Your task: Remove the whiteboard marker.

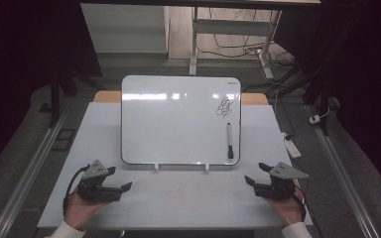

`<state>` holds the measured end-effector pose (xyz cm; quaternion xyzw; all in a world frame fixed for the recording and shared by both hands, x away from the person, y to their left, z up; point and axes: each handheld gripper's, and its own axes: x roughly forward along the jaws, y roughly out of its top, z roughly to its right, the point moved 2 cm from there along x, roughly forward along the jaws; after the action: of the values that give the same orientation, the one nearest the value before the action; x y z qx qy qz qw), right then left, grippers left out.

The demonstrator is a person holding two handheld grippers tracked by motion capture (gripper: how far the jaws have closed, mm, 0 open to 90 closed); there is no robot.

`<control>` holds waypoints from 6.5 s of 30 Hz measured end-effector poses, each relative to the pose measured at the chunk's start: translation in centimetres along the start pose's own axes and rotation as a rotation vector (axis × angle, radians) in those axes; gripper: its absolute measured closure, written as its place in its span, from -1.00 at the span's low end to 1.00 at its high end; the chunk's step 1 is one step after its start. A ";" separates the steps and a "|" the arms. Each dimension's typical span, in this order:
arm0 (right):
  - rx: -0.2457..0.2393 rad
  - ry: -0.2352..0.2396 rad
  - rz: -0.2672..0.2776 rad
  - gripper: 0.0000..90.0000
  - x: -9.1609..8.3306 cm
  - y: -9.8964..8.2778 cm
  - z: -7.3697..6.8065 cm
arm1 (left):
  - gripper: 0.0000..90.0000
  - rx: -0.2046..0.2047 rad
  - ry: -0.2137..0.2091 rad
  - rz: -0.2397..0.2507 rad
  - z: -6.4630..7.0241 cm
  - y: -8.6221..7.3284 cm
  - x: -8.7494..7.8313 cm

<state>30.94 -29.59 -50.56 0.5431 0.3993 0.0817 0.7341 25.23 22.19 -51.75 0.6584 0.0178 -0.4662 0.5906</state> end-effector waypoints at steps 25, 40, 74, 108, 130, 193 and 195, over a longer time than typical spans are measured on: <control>0.013 -0.020 0.001 -0.35 -0.2 0.9 -0.3 | -0.65 0.004 0.005 -0.008 -0.2 0.0 0.1; 0.007 -0.058 -0.005 -0.25 1.4 6.3 -1.4 | -0.65 0.013 0.000 -0.023 -0.2 0.1 0.6; -0.003 -0.305 -0.136 0.46 9.4 9.9 -2.2 | -0.65 0.038 -0.001 -0.022 -0.1 -0.2 0.6; 0.072 -0.157 0.091 0.79 7.2 12.0 -4.5 | -0.56 0.075 -0.097 0.048 3.4 3.4 1.9; 0.149 0.107 0.269 0.79 5.9 12.7 -11.1 | -0.23 0.140 -0.273 0.112 10.5 10.6 9.2; 0.017 0.415 -0.011 0.79 6.4 11.8 -11.6 | 0.70 0.375 -0.324 0.028 11.1 10.9 8.5; 0.016 0.399 0.005 0.79 6.2 11.9 -11.5 | 0.41 0.342 -0.300 0.037 10.8 10.9 8.5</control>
<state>31.06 -13.06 -44.46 0.5229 0.5364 0.1862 0.6357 29.86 5.83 -47.38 0.6725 -0.1616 -0.5441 0.4750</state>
